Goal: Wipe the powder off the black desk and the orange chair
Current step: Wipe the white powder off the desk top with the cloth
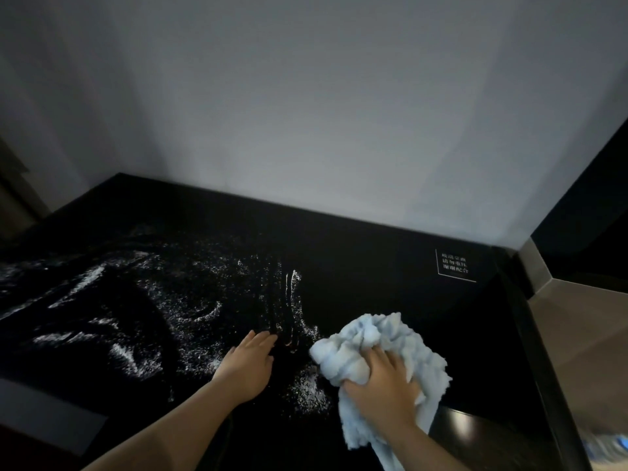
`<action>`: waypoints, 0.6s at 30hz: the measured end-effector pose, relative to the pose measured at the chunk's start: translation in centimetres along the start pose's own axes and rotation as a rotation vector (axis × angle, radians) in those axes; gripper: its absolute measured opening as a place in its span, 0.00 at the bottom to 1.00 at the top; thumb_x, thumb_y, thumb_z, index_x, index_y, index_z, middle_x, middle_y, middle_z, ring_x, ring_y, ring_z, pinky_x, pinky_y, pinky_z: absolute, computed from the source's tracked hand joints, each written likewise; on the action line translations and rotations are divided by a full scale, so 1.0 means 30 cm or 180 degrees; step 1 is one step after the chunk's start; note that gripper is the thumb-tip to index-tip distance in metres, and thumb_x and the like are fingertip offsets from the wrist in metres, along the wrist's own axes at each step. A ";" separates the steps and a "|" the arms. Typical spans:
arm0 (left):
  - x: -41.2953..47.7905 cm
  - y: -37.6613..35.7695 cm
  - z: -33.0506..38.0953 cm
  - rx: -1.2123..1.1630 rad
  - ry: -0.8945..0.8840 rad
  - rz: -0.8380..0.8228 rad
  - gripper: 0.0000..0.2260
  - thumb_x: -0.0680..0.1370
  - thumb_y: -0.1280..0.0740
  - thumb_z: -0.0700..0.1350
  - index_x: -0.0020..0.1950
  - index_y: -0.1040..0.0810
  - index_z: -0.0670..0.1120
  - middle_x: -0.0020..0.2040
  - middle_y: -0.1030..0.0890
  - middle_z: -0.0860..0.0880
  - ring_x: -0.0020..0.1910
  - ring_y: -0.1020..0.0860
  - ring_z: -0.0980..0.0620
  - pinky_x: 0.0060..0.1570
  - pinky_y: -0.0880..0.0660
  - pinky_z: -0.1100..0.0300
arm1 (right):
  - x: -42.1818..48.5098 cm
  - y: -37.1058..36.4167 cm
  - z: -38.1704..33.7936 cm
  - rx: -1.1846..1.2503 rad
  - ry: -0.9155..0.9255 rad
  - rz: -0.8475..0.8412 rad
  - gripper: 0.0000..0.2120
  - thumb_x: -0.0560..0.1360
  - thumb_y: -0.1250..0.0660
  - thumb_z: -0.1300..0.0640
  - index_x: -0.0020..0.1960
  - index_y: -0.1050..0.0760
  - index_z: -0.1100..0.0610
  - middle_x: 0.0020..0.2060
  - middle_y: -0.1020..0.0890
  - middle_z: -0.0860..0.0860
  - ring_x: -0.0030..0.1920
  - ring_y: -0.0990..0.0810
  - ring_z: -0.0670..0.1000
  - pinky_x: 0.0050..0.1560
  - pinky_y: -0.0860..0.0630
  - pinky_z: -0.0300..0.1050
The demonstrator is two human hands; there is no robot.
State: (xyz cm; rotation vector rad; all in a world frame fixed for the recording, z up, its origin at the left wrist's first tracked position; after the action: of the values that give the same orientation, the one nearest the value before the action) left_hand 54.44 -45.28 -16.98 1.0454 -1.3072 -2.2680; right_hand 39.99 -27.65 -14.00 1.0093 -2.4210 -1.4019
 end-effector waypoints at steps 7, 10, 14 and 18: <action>-0.019 0.017 -0.104 0.0328 0.0075 0.0024 0.24 0.82 0.50 0.51 0.78 0.51 0.51 0.78 0.53 0.53 0.77 0.57 0.50 0.74 0.50 0.48 | -0.094 -0.103 -0.174 0.1928 -0.0150 -0.0067 0.10 0.73 0.33 0.59 0.50 0.23 0.46 0.38 0.19 0.42 0.44 0.22 0.41 0.48 0.26 0.35; -0.011 0.032 -0.111 0.0354 -0.0013 -0.0013 0.25 0.83 0.50 0.52 0.78 0.54 0.51 0.78 0.55 0.54 0.77 0.59 0.50 0.73 0.53 0.46 | -0.048 0.015 -0.091 0.1634 -0.0298 0.0738 0.07 0.69 0.30 0.63 0.40 0.24 0.52 0.28 0.21 0.46 0.35 0.22 0.47 0.34 0.28 0.33; 0.002 0.045 -0.119 0.0458 -0.0085 -0.0111 0.24 0.83 0.51 0.52 0.78 0.53 0.52 0.78 0.54 0.55 0.77 0.58 0.49 0.73 0.54 0.43 | -0.014 0.033 -0.026 0.0614 -0.0548 0.0744 0.05 0.73 0.34 0.57 0.38 0.26 0.54 0.34 0.22 0.49 0.39 0.22 0.52 0.46 0.24 0.54; 0.011 0.057 -0.131 0.0513 -0.0074 -0.0087 0.24 0.82 0.51 0.52 0.78 0.53 0.51 0.78 0.56 0.55 0.77 0.58 0.47 0.73 0.53 0.42 | -0.045 -0.116 -0.134 0.0766 -0.0384 0.0466 0.05 0.70 0.34 0.55 0.46 0.25 0.52 0.44 0.22 0.43 0.49 0.23 0.48 0.56 0.26 0.51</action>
State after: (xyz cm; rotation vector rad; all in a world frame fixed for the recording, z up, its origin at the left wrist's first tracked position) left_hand 56.94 -48.77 -16.91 1.0984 -1.5153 -2.2309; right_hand 44.47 -30.78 -14.42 0.7931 -2.7404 -1.1769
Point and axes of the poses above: each hand's wrist, its own x-axis towards the middle knuckle, its own y-axis out of the back of the hand, z = x × y, the point moved 5 cm from there along x, towards the middle knuckle
